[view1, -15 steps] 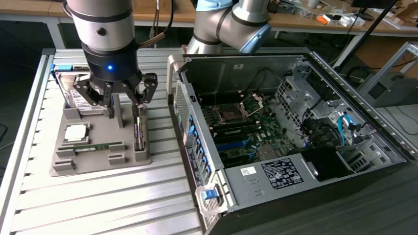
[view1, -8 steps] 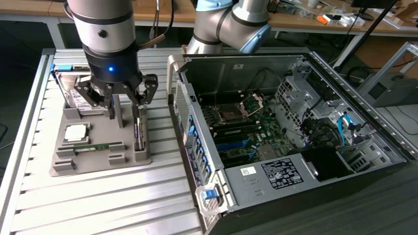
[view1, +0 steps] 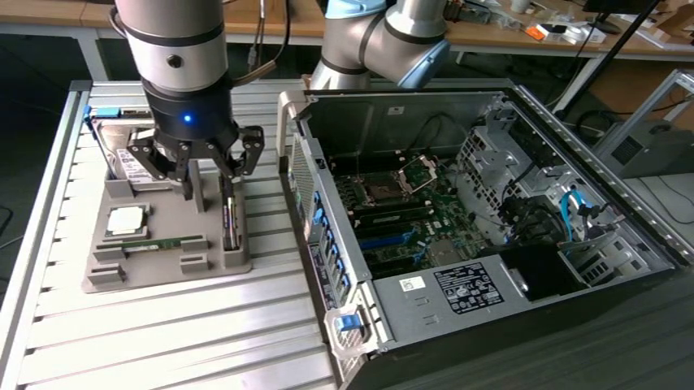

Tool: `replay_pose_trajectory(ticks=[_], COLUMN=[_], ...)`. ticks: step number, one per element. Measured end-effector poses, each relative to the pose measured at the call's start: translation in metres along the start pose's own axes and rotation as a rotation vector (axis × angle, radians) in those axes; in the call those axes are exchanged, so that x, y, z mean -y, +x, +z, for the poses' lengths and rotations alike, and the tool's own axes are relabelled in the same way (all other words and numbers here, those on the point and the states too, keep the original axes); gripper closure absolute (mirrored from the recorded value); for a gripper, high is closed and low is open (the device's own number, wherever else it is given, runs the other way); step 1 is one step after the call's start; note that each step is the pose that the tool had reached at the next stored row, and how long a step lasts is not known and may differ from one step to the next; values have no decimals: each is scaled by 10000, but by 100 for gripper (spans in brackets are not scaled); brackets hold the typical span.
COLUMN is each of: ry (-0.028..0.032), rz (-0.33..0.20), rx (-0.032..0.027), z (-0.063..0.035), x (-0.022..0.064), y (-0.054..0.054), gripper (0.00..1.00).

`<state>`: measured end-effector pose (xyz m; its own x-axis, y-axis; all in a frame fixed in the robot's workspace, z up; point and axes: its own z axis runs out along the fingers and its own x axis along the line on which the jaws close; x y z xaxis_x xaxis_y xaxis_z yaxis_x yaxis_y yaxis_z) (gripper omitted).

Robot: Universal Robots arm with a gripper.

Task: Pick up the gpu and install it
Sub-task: 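Pick up the gpu and move the gpu toward the slot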

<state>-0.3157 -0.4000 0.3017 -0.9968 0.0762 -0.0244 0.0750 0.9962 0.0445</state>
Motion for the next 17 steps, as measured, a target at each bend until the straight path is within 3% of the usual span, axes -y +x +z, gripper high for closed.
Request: replay_pose_trajectory(ticks=[7,17], ry=[1,5], rz=[1,2], rx=[-1,-16], z=[39,133], x=[-2,-19], y=[-44,-198], gripper=[46,46])
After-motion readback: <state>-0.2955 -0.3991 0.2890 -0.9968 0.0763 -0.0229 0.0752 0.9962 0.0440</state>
